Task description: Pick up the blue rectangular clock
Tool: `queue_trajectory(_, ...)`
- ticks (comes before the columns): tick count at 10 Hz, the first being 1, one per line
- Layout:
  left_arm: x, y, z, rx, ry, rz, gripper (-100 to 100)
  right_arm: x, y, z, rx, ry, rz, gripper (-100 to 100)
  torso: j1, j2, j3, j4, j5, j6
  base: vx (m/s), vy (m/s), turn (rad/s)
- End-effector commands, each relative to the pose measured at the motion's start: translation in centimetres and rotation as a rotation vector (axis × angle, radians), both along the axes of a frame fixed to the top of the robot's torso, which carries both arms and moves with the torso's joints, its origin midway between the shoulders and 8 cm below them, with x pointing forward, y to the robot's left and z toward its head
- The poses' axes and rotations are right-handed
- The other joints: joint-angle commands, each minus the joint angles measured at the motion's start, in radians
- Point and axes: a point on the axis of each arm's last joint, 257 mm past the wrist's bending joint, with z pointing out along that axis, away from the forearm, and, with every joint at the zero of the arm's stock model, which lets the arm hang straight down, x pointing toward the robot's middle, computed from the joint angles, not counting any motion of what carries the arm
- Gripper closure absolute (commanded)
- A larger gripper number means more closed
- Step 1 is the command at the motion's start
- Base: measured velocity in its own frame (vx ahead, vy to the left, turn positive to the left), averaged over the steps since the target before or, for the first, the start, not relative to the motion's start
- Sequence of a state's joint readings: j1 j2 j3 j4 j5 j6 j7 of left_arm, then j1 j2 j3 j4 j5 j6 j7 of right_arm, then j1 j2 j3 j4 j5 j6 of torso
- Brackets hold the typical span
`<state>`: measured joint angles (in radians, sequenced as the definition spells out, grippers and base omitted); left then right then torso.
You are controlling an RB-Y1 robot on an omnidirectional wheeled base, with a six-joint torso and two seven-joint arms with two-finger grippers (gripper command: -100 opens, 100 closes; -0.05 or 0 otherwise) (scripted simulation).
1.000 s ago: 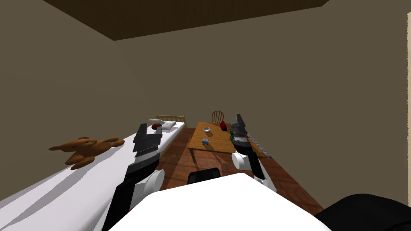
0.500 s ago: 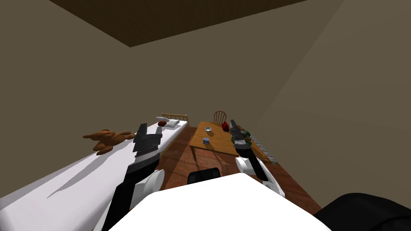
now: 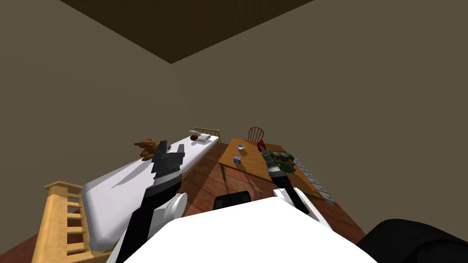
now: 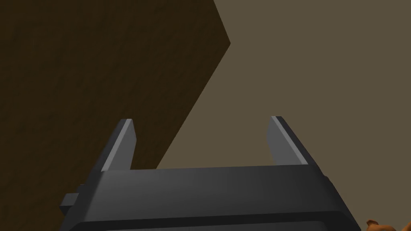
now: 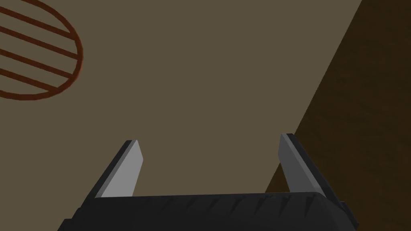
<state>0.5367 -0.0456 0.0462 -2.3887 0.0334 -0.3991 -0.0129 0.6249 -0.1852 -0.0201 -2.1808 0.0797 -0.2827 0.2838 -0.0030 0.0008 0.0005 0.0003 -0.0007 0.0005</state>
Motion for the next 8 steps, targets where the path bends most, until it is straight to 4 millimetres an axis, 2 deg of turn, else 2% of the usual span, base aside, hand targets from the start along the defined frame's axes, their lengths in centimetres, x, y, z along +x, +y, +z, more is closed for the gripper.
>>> queue_trajectory(1, 0.0, 0.0, 0.0, 0.0, 0.0, 0.0, 0, -1.0, -1.0, -3.5, -0.039, 0.087, -0.023, -100, 0.0, 0.0, 0.0, 0.0, 0.0, 0.0, -0.015, -0.014, 0.203)
queue_trajectory(2, 0.0, 0.0, 0.0, 0.0, 0.0, 0.0, 0, -1.0, -1.0, -3.5, -0.039, 0.087, -0.023, -100, 0.001, 0.0, 0.0, 0.0, 0.0, -0.001, -0.01, -0.015, 0.133)
queue_trajectory(4, 0.0, 0.0, 0.0, 0.0, 0.0, 0.0, 0, -3.0, -2.6, -9.3, -0.106, 0.239, -0.059, -100, 0.001, -0.001, 0.0, 0.0, 0.0, -0.001, -0.013, -0.024, 0.354)
queue_trajectory(7, 0.0, 0.0, 0.0, 0.0, 0.0, 0.0, 0, -7.5, -4.7, -17.6, -0.206, 0.468, -0.09, -100, -0.001, -0.001, -0.001, 0.0, 0.0, -0.001, -0.007, -0.037, 0.445)
queue_trajectory(8, 0.0, 0.0, 0.0, 0.0, 0.0, 0.0, 0, -7.9, -4.9, -18.0, -0.206, 0.48, -0.093, -100, -0.001, -0.002, -0.001, 0.0, 0.0, 0.0, 0.005, -0.021, 0.167)
